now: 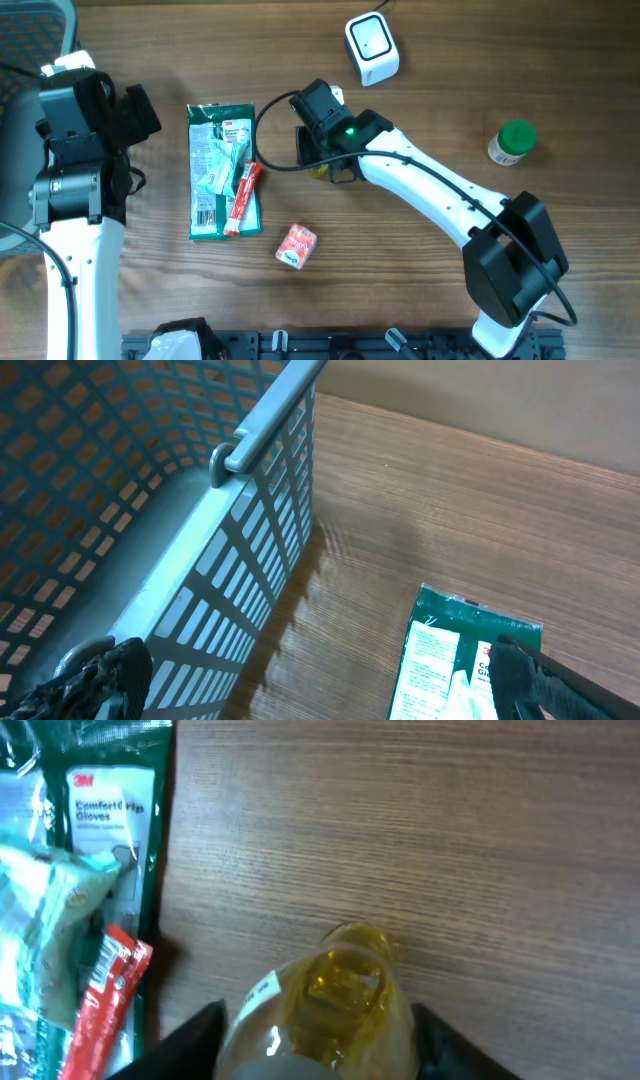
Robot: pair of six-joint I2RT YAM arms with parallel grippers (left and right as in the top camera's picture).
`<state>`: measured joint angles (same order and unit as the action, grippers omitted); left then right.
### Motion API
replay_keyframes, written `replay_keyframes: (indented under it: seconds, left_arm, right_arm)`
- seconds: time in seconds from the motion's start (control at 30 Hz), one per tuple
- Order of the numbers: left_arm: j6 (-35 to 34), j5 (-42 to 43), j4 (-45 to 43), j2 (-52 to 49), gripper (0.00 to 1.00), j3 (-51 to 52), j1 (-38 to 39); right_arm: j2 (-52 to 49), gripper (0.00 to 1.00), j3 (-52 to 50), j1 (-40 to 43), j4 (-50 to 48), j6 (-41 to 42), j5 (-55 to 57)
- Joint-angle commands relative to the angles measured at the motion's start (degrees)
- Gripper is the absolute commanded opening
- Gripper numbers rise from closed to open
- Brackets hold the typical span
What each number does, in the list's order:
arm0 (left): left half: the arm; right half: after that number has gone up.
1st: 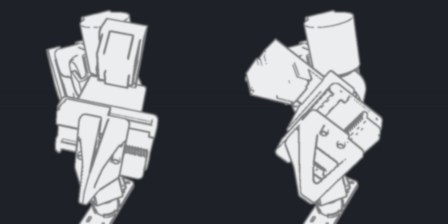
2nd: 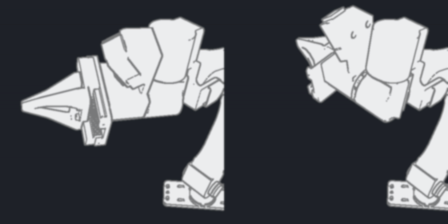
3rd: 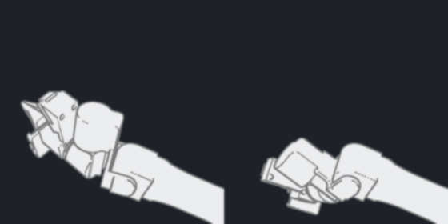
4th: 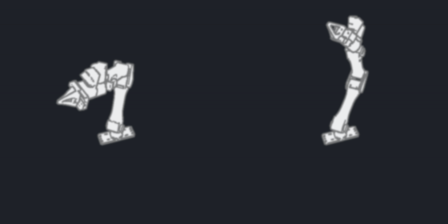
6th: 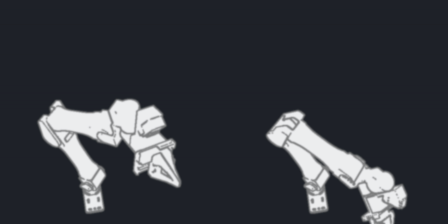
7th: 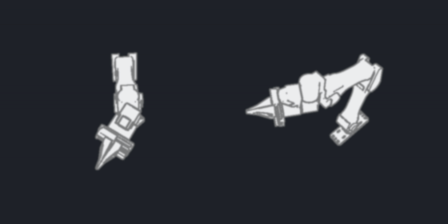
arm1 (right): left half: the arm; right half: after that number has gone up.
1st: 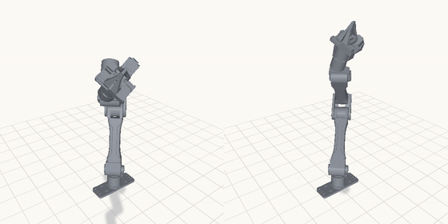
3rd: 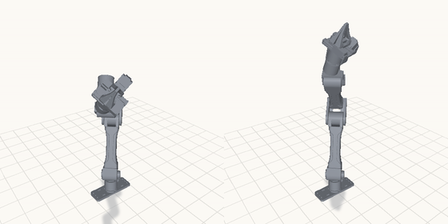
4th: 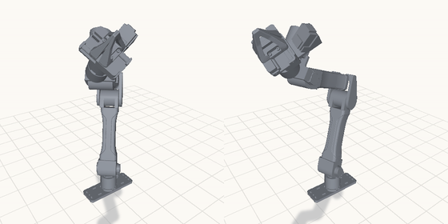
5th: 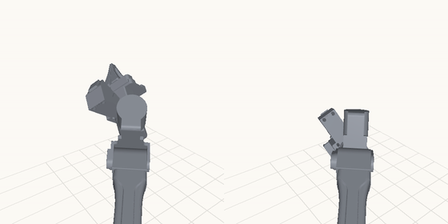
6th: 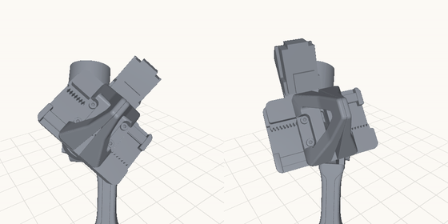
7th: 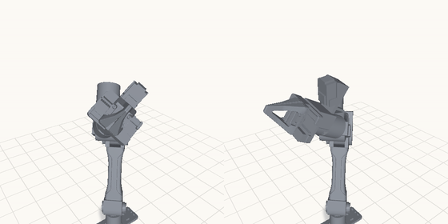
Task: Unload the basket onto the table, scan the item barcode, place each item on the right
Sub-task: 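Swing the right gripper to the yellow Vim bottle and grasp it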
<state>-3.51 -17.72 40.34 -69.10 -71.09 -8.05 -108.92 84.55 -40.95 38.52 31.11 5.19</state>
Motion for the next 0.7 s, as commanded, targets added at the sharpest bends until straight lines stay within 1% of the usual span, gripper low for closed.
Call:
replay_keyframes:
  seconds: [0.0, 0.1, 0.2, 0.23, 0.37, 0.43, 0.5, 0.57, 0.6, 0.67]
  left_arm:
    - [0.09, 0.28, -0.15, -0.07, 1.00, -0.24, -0.33]
    - [0.11, 0.28, -0.15, -0.07, 1.00, -0.24, -0.33]
    - [0.11, 0.26, -0.15, -0.07, 1.00, -0.24, -0.33]
    - [0.11, 0.28, -0.15, -0.07, 1.00, -0.24, -0.33]
    - [0.11, 0.28, -0.15, -0.07, 1.00, -0.24, -0.33]
    - [0.11, 0.28, -0.15, -0.07, 1.00, -0.24, -0.33]
    - [0.11, 0.28, -0.15, -0.07, 1.00, -0.24, -0.33]
    - [0.11, 0.28, -0.15, -0.07, 1.00, -0.24, -0.33]
    - [0.09, 0.28, -0.15, -0.07, 1.00, -0.24, -0.33]
    - [0.11, 0.28, -0.15, -0.07, 1.00, -0.24, -0.33]
  right_arm:
    - [-0.70, 0.52, -0.31, 0.15, 0.17, -3.10, 1.09]
    - [-0.57, 0.52, -0.28, 0.13, 0.13, -4.68, 1.09]
    - [-0.26, 0.57, -0.26, 0.22, 0.57, -11.21, 1.44]
    - [-0.11, 0.59, -0.26, 0.37, 0.90, -12.09, 1.95]
    - [0.20, 0.62, -0.26, 1.51, 1.57, -12.02, 3.17]
    - [0.20, 0.63, -0.26, 1.62, 0.94, -10.51, 0.74]
    - [0.20, 0.58, -0.26, 1.60, -0.15, -9.49, -1.62]
    - [0.20, 0.48, -0.26, 1.60, -0.09, -10.62, -1.49]
    - [0.20, 0.46, -0.26, 1.60, 0.31, -11.98, -1.46]
    - [0.20, 0.46, -0.26, 1.60, 1.75, -15.47, -0.15]
